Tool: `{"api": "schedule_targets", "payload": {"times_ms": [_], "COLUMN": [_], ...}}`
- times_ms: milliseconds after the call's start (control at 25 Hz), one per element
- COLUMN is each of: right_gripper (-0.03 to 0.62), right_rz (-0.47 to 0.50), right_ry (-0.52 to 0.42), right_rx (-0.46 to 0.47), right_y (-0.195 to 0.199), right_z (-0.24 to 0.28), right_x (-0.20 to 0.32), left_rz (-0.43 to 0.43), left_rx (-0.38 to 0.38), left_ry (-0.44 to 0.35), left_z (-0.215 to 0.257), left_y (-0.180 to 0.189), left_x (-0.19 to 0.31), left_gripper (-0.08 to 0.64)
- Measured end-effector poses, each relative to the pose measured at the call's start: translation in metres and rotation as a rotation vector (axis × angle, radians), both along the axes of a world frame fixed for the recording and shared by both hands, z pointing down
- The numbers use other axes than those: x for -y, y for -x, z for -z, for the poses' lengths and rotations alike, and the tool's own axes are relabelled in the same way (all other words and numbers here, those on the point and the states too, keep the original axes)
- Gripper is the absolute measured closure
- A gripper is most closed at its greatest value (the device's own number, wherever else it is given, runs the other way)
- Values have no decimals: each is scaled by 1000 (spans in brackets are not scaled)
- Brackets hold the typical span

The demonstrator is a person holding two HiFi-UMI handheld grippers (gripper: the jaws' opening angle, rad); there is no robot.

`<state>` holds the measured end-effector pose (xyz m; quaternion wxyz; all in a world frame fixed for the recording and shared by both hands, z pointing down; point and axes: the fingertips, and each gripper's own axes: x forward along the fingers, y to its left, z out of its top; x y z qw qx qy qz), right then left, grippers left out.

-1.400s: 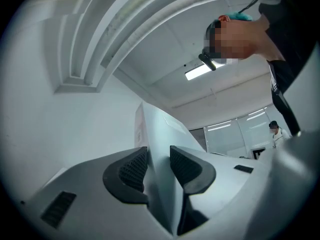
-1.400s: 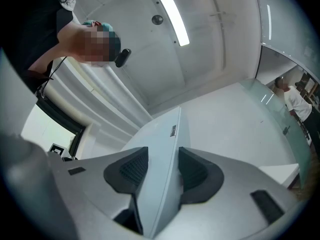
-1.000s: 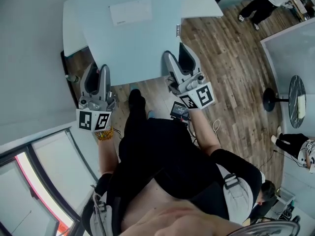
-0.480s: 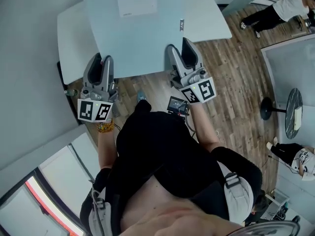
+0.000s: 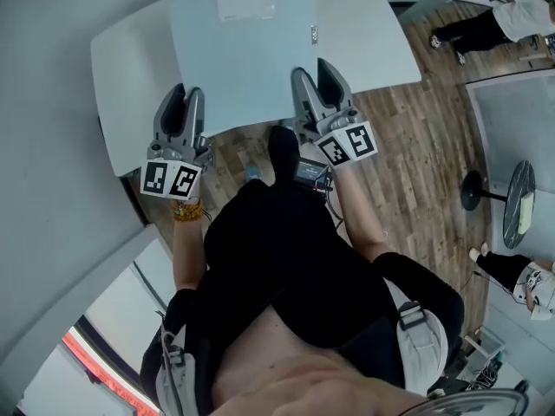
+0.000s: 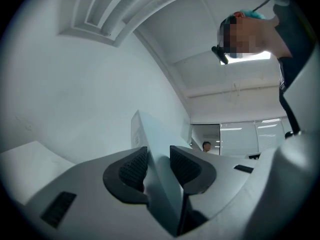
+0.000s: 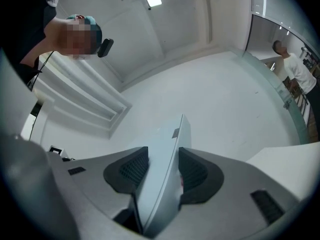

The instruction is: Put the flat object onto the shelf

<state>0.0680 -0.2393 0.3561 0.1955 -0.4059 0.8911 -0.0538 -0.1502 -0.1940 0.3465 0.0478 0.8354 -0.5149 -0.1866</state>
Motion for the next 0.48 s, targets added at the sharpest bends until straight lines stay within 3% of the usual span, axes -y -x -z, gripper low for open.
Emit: {"api": "schedule_targets", "payload": {"times_ms": [200, 480], "right_gripper": [408, 408], "right_rz": [28, 54], "right_ry": [115, 307], "right_rx": [-11, -64], "right_y": [2, 5], "right_z": [-45, -121], "right_x": [56, 91], "left_rz": [17, 17], "left_rx": [-2, -37], "left_ry": [105, 269], "left_z": [-41, -114], "left_y": [1, 1], "left_x": [53, 78], "left_gripper": [425, 425]}}
